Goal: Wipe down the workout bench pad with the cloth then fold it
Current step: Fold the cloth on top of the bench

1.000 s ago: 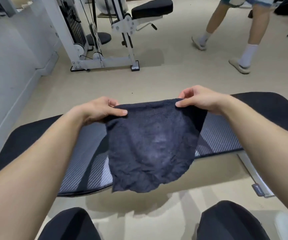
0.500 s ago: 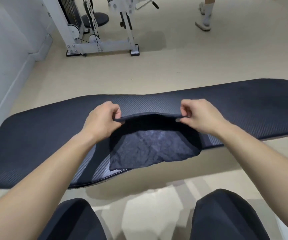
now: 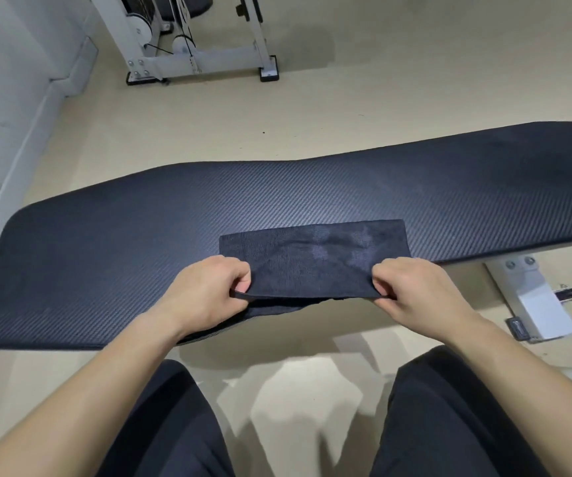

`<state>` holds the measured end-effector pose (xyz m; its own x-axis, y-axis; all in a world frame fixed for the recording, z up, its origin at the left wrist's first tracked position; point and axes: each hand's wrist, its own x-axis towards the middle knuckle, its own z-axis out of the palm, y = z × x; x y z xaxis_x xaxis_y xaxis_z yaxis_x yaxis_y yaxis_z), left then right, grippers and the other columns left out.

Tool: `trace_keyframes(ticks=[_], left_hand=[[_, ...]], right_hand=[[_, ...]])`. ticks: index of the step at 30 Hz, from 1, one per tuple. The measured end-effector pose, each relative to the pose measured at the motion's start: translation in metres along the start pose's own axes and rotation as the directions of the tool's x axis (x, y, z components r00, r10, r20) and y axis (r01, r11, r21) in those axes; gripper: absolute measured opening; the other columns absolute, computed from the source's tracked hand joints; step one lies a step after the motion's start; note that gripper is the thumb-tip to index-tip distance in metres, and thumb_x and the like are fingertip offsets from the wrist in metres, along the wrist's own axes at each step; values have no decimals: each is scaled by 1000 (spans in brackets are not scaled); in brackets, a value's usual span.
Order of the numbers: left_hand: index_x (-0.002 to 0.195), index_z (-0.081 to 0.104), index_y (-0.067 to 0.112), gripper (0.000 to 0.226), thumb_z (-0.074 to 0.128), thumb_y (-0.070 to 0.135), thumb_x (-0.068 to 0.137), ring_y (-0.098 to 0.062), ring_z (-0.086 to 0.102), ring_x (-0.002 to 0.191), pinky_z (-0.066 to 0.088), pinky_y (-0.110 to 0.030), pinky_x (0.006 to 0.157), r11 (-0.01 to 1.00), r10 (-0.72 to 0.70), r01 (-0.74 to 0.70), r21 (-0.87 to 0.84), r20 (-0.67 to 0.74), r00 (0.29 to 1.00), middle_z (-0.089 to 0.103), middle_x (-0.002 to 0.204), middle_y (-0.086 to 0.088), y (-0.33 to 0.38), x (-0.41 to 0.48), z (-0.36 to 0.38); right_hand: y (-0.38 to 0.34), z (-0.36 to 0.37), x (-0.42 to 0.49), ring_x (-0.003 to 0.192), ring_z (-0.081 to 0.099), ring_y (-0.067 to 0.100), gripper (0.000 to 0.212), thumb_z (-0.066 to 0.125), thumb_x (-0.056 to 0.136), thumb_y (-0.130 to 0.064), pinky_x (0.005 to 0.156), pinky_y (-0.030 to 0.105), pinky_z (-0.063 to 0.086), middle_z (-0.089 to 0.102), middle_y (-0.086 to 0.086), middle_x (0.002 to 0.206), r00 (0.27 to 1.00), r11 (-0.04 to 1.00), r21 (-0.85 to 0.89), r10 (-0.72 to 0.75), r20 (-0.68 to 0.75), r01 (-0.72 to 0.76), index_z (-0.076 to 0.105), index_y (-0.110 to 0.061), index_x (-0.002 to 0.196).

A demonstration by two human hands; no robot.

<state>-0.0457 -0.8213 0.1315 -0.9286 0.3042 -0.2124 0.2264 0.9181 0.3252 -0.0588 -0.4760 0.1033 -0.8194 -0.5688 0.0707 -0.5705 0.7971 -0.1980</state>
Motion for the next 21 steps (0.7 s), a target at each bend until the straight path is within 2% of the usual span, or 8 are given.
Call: trace_keyframes(ticks=[3,6,9,13,15,17,19,21], left_hand=[[68,38,25,21,58,24,71,-10,44,75,41,-30,62,995,80,-83,53,48,996,48,69,12,-4,2,0],[66,37,28,22,58,30,70,-10,43,73,42,-28,62,977,184,-185,108,24,983,44,69,13,-3,1,-1],[63,37,29,26,61,37,69,-11,39,68,43,-28,58,929,317,-299,219,-51,947,40,68,14,-2,-5,6],[63,35,31,49,68,67,69,-13,40,68,37,-27,56,859,381,-351,373,-7,924,40,72,15,-3,-8,13],[60,41,29,53,60,78,68,-12,43,69,37,-27,57,867,338,-317,385,15,941,43,71,15,4,-11,11],[62,48,26,58,47,83,73,-8,48,71,44,-29,62,955,188,-181,235,-7,982,49,71,14,12,-8,2],[73,52,29,47,47,75,80,-9,52,79,49,-34,71,997,54,-50,51,-76,996,54,78,14,15,4,-10],[98,58,35,30,56,62,86,-17,51,100,51,-41,84,999,-34,38,17,-169,985,55,101,13,9,24,-14]], right_hand=[[-1,10,3,60,52,21,56,83,67,-34,57,30,29,42,-10,64,995,989,-120,-77,66,85,28,-30,74],[0,10,4,60,54,23,52,80,64,-28,56,30,28,48,-7,65,992,979,-173,-99,77,111,29,-29,75],[3,7,1,60,51,22,45,74,63,-23,54,30,31,46,-8,66,990,981,-135,-131,55,137,31,-28,72],[5,5,1,60,53,23,26,73,65,-30,53,33,36,48,-6,69,980,967,-181,-159,123,180,48,-26,70],[0,2,2,60,55,21,28,67,71,-53,54,32,38,50,-8,69,971,956,-231,-139,197,183,58,-27,71],[-9,-8,6,64,60,20,43,49,78,-69,55,32,43,56,-9,68,988,980,-189,-30,152,59,60,-28,73],[-13,-22,18,71,61,22,37,47,86,-60,56,32,45,57,-8,73,995,992,-84,89,-36,-92,58,-27,76],[-6,-30,36,89,59,27,24,57,87,-42,67,38,51,59,-1,98,977,980,-63,184,-104,-191,63,-25,102]])
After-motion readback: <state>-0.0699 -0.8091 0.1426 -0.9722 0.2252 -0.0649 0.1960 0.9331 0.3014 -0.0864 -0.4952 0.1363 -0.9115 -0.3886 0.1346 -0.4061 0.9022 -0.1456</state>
